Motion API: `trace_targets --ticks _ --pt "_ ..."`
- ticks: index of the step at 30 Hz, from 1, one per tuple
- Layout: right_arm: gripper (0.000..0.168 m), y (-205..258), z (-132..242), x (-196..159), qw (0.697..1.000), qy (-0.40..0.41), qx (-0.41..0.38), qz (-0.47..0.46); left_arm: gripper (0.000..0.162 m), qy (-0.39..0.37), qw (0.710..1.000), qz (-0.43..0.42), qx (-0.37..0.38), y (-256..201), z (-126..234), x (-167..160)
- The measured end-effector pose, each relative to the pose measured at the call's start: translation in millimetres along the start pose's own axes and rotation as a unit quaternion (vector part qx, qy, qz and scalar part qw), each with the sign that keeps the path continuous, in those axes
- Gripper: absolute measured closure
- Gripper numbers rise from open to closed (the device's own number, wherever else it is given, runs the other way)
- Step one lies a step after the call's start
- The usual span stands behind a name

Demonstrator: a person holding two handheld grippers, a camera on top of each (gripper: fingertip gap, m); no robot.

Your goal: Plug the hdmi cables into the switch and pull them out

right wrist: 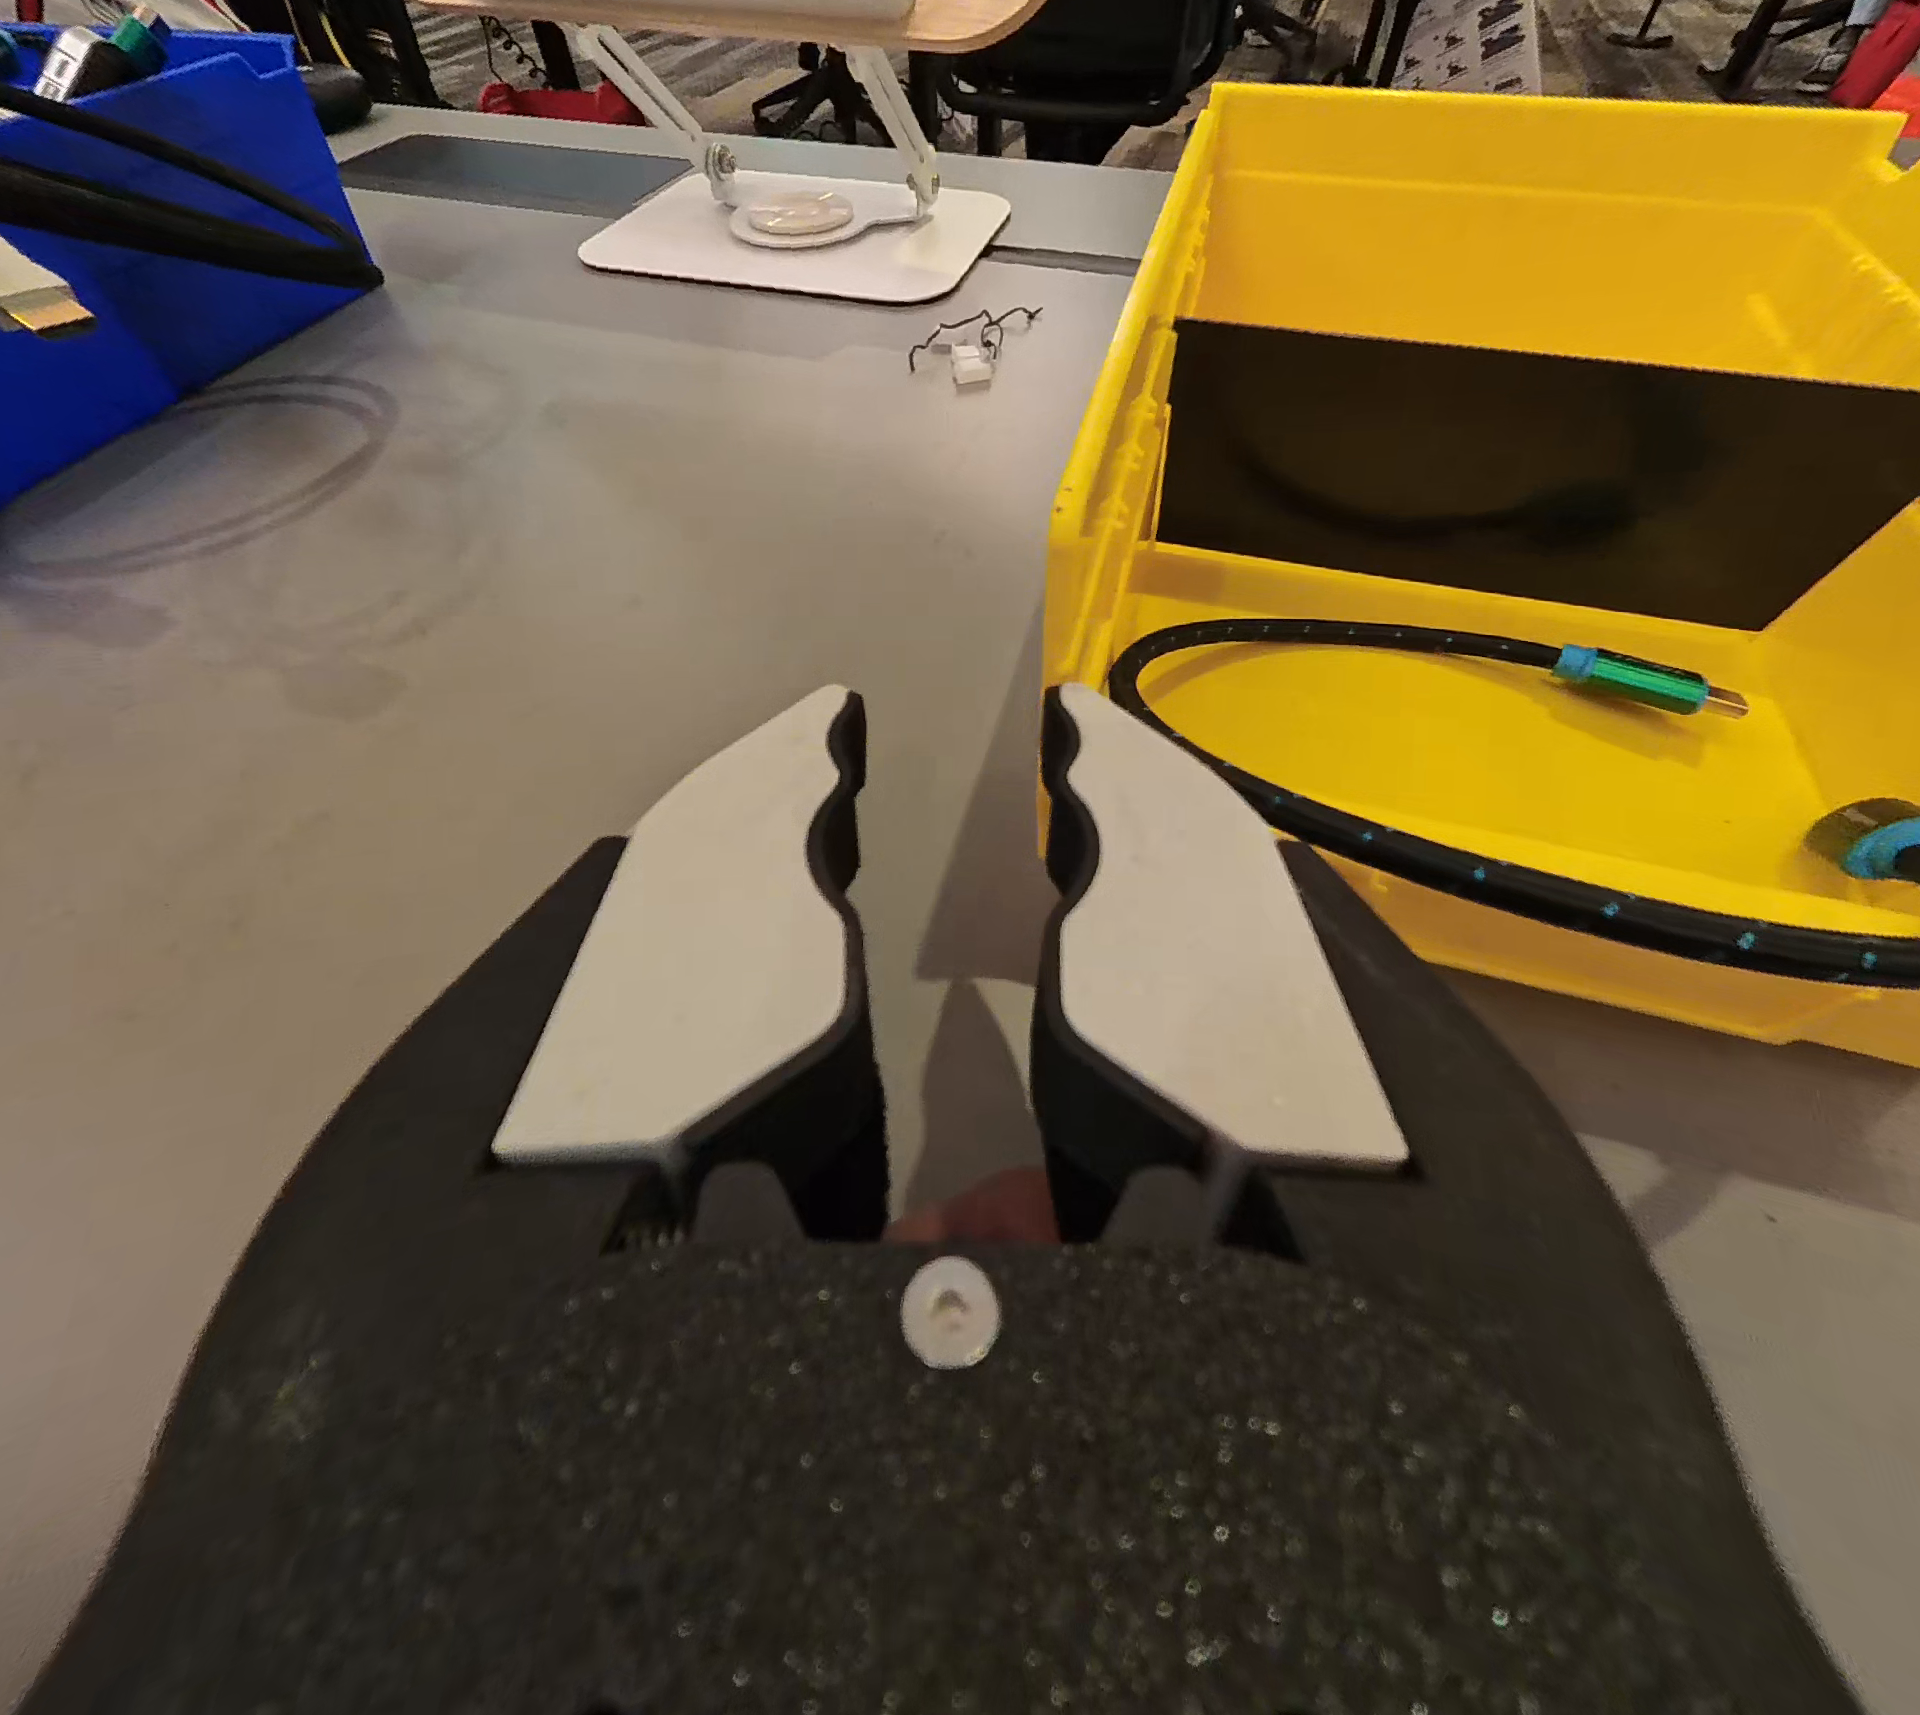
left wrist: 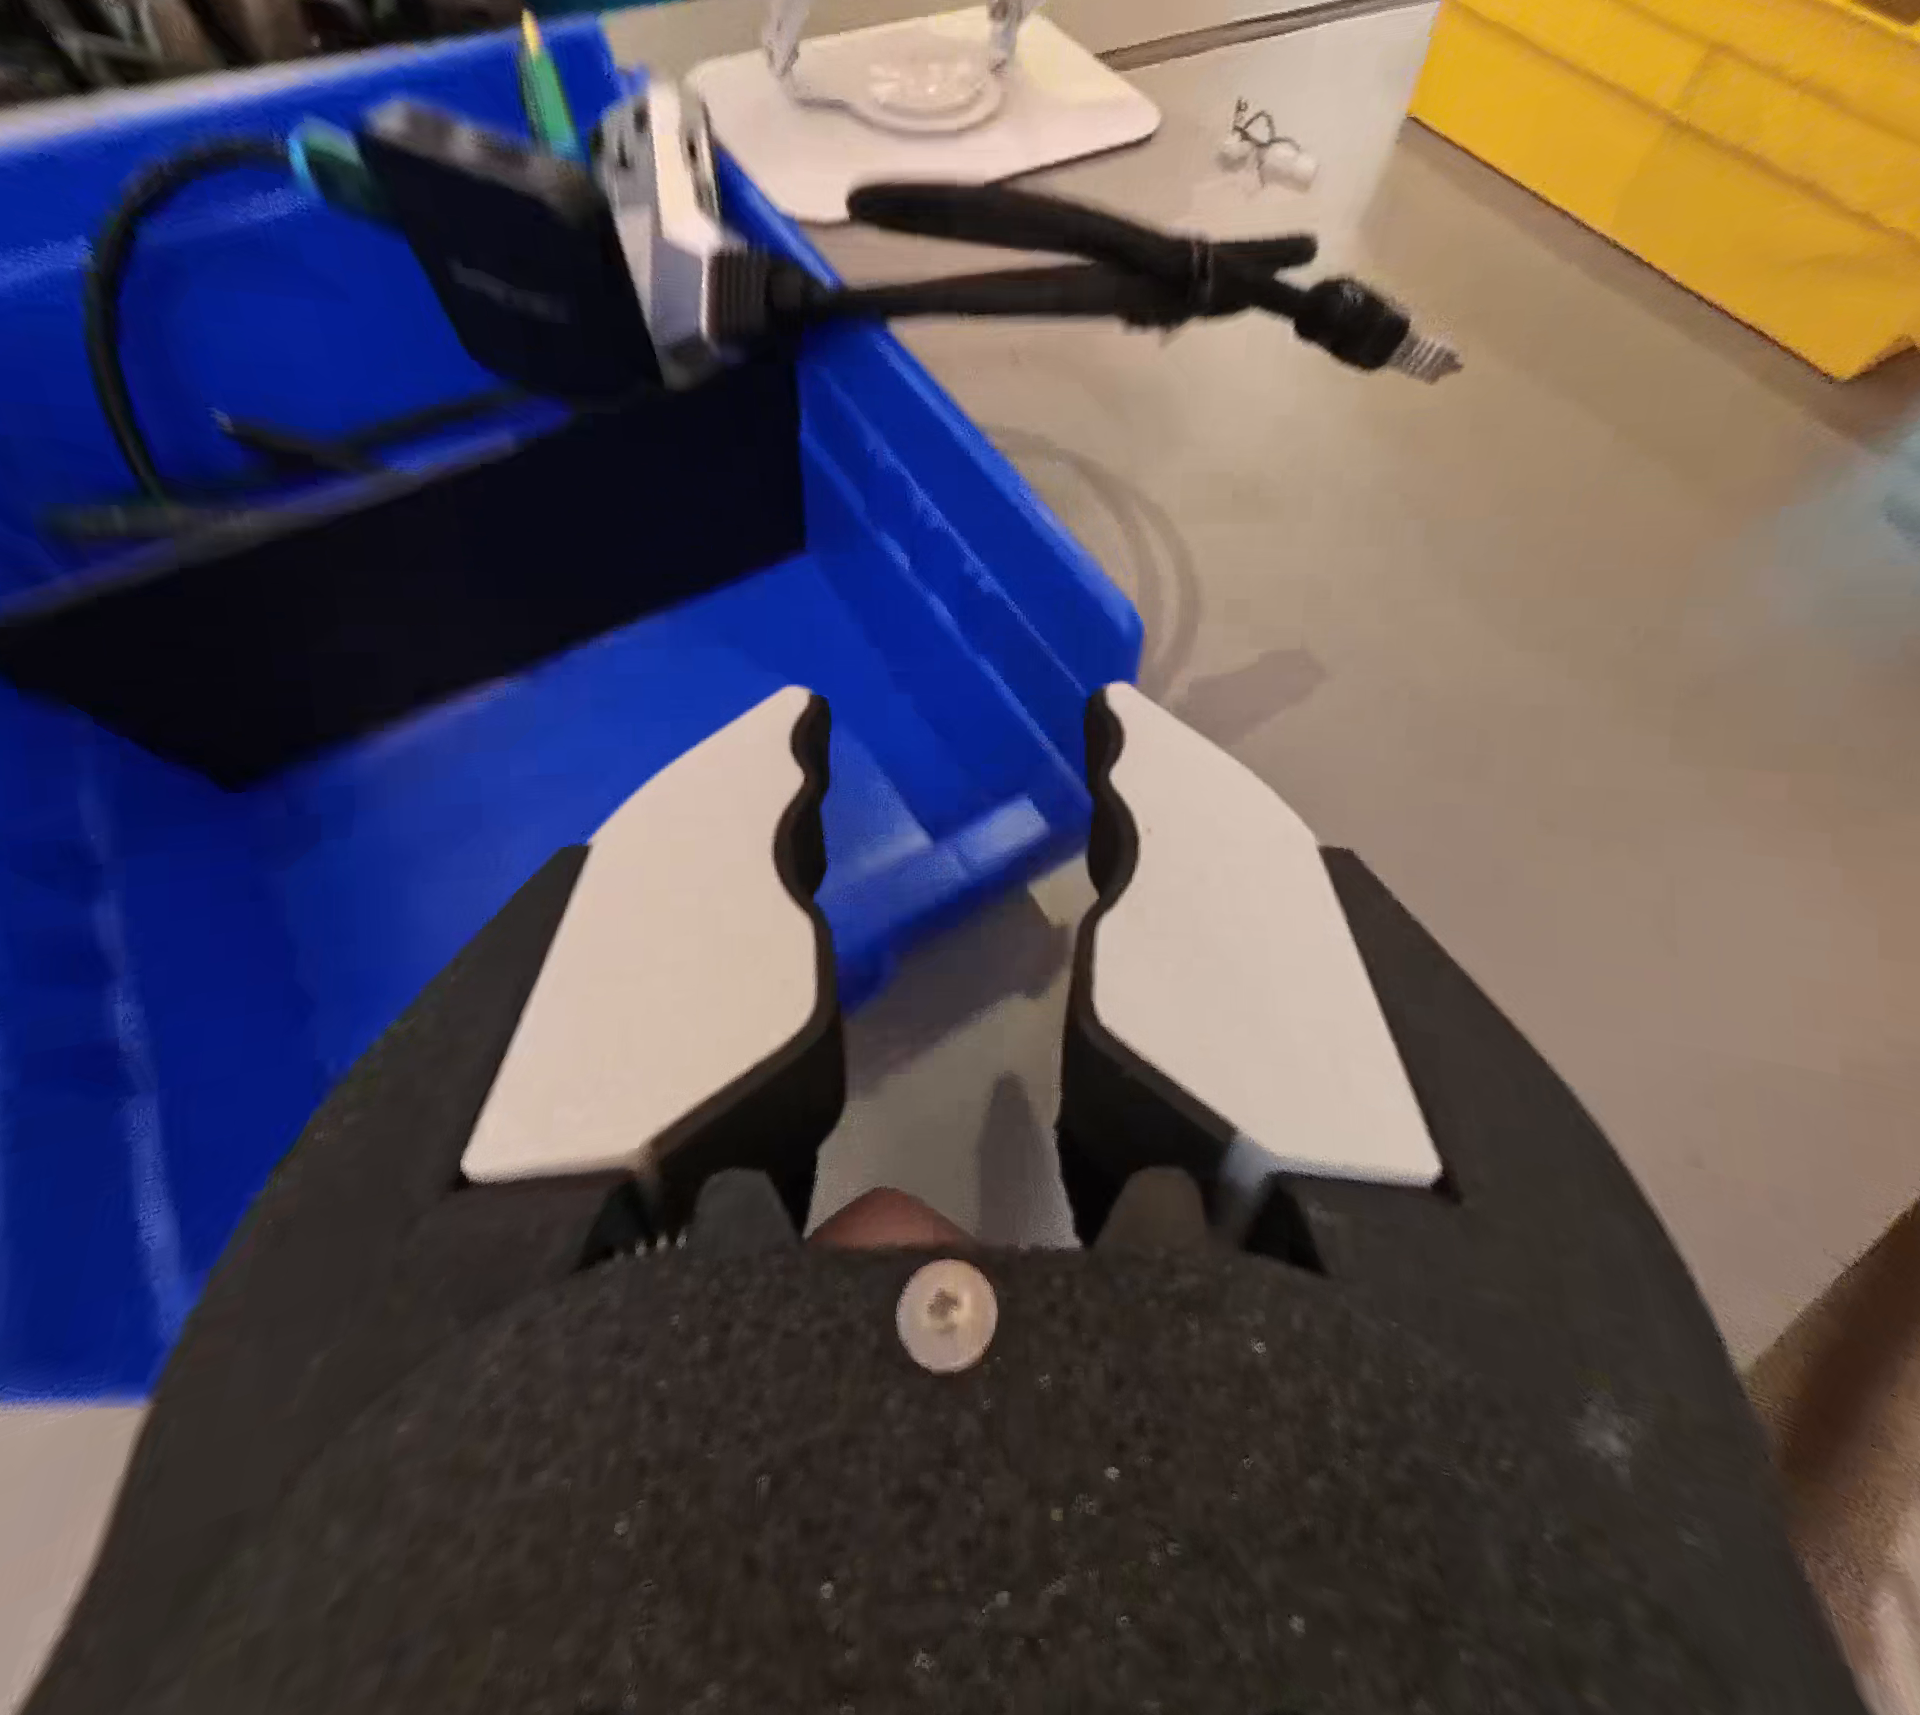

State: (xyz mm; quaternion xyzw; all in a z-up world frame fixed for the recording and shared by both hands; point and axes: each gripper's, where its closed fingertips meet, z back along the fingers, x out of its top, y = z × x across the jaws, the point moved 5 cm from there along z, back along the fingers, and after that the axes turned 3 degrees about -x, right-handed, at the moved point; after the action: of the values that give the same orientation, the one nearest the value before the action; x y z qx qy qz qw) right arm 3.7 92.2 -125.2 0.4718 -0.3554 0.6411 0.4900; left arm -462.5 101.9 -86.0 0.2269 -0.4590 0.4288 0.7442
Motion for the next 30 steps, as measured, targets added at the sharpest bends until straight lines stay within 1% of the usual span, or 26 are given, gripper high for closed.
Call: trace_targets --ticks 3,6,7,9,10,12,14,17,19,21,22,24,27,28,30 --pt "0.137 0.5 1.1 0.3 1.000 -0.003 0.012 -0.005 0.109 0.012 0.995 -0.097 0.003 32.1 -7.8 39.5" --pt "0.137 1.8 2.9 0.1 1.000 -0.003 0.024 -0.011 0.106 0.057 0.983 -0.175 0.009 70.9 -33.9 67.2" --pt "0.137 2.4 3.7 -0.2 1.000 -0.002 0.027 -0.014 0.102 0.071 0.979 -0.189 0.003 80.8 -44.4 73.9" --pt "0.137 4.2 6.5 -0.6 0.999 -0.002 0.033 -0.021 0.097 0.097 0.977 -0.188 -0.007 100.1 -65.8 83.0" --pt "0.137 5.0 8.3 -1.0 0.999 -0.002 0.035 -0.024 0.095 0.116 0.978 -0.172 -0.025 106.1 -75.8 82.8" --pt "0.136 5.7 12.0 -1.9 0.999 -0.001 0.035 -0.024 0.083 0.162 0.976 -0.138 -0.049 117.0 -94.4 76.6" --pt "0.136 4.5 15.6 -3.3 0.999 0.000 0.032 -0.019 0.079 0.184 0.974 -0.119 -0.064 123.4 -108.1 68.4" --pt "0.136 -0.4 18.6 -5.2 1.000 0.003 0.022 -0.017 0.075 0.175 0.976 -0.088 -0.099 125.4 -120.6 65.1" --pt "0.136 -3.5 19.0 -5.5 0.999 0.003 0.021 -0.025 0.075 0.154 0.978 -0.070 -0.121 127.0 -124.2 67.4" --pt "0.136 -4.8 18.2 -5.2 0.999 0.003 0.025 -0.036 0.082 0.142 0.977 -0.063 -0.150 125.9 -125.6 66.0" --pt "0.136 -4.7 17.6 -5.0 0.999 0.002 0.029 -0.042 0.091 0.138 0.974 -0.059 -0.168 123.7 -125.0 64.7" --pt "0.136 -3.1 16.1 -4.5 0.998 0.002 0.038 -0.054 0.091 0.130 0.975 -0.070 -0.165 123.4 -123.8 63.7" --pt "0.136 0.5 15.0 -3.9 0.997 0.002 0.047 -0.060 0.091 0.115 0.977 -0.123 -0.134 120.2 -117.4 66.9" --pt "0.137 1.9 14.9 -3.4 0.997 0.001 0.048 -0.057 0.091 0.103 0.977 -0.145 -0.120 118.4 -113.2 71.1" --pt "0.137 4.9 15.1 -1.6 0.998 -0.004 0.050 -0.049 0.091 0.057 0.977 -0.187 -0.078 115.8 -99.4 90.3"
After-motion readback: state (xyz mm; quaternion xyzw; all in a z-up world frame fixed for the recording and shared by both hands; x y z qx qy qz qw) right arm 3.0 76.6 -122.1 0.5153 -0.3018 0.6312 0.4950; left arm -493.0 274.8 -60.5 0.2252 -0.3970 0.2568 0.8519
